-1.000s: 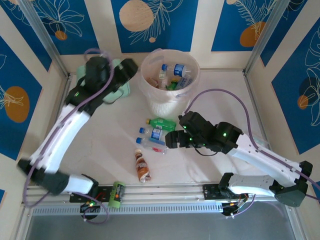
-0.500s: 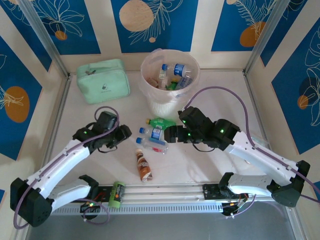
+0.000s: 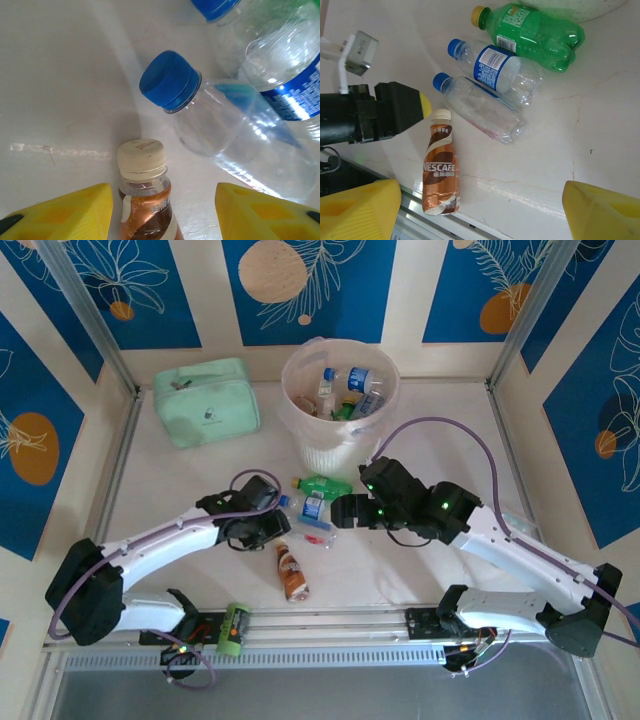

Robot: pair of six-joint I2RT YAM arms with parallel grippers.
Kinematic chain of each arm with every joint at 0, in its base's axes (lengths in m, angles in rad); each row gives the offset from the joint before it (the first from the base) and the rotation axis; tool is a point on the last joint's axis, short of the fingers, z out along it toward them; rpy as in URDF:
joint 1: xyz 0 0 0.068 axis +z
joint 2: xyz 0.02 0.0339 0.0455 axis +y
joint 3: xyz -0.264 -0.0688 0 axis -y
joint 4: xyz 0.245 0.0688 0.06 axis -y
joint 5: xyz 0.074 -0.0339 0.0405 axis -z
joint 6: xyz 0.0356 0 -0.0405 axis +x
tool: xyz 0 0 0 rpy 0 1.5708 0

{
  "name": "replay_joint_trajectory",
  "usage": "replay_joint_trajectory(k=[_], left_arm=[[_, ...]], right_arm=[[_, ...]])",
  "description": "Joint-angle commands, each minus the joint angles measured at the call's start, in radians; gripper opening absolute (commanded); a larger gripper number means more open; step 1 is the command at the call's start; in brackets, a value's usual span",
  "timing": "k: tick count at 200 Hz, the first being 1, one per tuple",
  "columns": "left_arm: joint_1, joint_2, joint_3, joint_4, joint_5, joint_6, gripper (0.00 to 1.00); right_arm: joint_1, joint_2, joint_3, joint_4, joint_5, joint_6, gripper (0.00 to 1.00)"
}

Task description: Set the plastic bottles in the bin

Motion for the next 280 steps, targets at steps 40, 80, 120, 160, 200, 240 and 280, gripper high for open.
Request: replay_joint_trajectory(k=[40,80,120,160,200,240,280], left_arm=[[-0.046,0.082,-0.001,0.01,-0.016,-0.064,0.6],[-0.048,0.139,-0.017,0.061,-0.003,-0.09,0.6],[-0.05,0.201,-0.037,0.105,0.01,-0.111,0.57],[-0.048,0.21,-0.047,0.116,0.012,-0.113,0.52],[-0.049,0.171,-0.06,0.101,0.01,-0.117,0.4],[-0.047,0.031,-0.052,0.046,-0.026,-0.108,0.29],[-0.005,-0.215,0.001,0.038,-0.081,-0.074,0.28]], right_arm=[[-0.016,-0.021,-0.016,0.008,0.0,0.017,0.84],[-0.016,-0.021,-0.012,0.004,-0.002,0.015,0.84],[-0.018,-0.019,-0.001,0.001,-0.006,0.014,0.84],[-0.018,-0.018,0.005,-0.001,-0.006,0.014,0.84],[-0.016,-0.022,0.018,-0.002,-0.011,0.016,0.84],[-0.013,-0.033,0.036,0.009,-0.033,0.011,0.84],[0.002,-0.036,0.054,0.082,-0.142,-0.009,0.84]])
